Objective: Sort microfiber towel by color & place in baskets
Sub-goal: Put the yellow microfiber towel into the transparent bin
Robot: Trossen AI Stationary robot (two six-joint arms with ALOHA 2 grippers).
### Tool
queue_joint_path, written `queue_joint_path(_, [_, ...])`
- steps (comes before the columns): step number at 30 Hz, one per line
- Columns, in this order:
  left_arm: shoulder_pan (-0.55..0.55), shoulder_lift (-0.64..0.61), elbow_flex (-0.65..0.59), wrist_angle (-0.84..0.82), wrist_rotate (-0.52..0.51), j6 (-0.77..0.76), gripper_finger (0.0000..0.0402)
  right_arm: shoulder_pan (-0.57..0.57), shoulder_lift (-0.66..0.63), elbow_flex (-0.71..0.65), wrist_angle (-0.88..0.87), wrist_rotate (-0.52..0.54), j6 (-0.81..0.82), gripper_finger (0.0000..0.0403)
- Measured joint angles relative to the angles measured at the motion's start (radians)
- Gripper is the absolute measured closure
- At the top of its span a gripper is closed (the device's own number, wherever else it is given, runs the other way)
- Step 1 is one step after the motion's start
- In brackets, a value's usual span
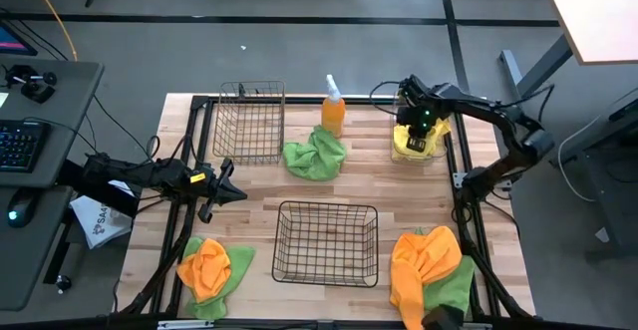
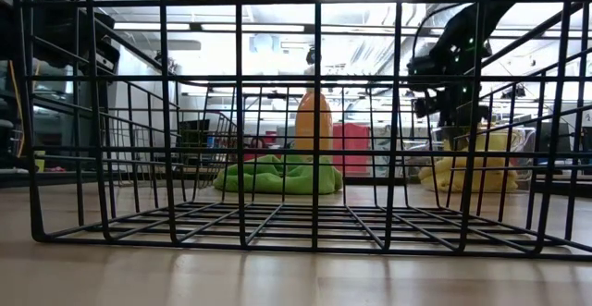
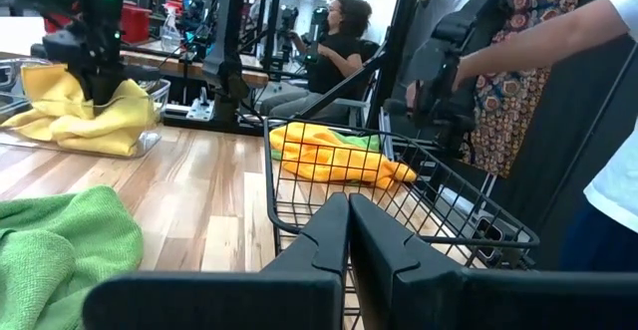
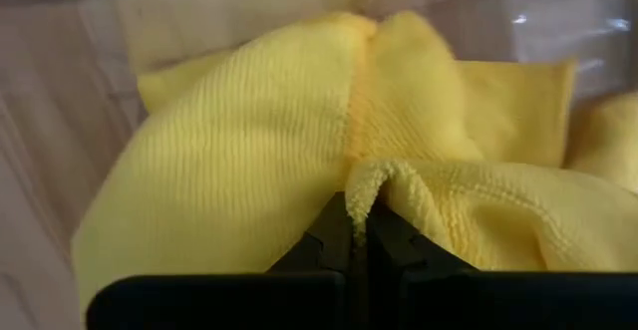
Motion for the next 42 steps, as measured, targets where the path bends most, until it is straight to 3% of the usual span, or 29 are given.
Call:
queue_joint_path(6, [0.0,0.0,0.0,0.0,0.0,0.0,0.0401,-0.002,0.102,0.0,0.031,-0.018,-0.102,0.0403])
queue_joint_path(12, [0.0,0.0,0.0,0.0,0.0,0.0,0.0401,-0.002,0.184,0.005,0.07,-0.05,-0.106,0.0403])
queue_joint_path(24, [0.0,0.0,0.0,0.0,0.0,0.0,0.0401,-0.002,0.201,0.006,0.06,-0.041,-0.04,0.0382])
queue_joint_path(28, [0.0,0.0,0.0,0.0,0.0,0.0,0.0401,-0.001,0.206,0.06,-0.019,-0.041,0.004,0.0343])
queue_joint_path(42, [0.0,0.0,0.0,0.0,0.0,0.0,0.0401,-0.001,0.207,0.395,-0.318,-0.026,0.079,0.015])
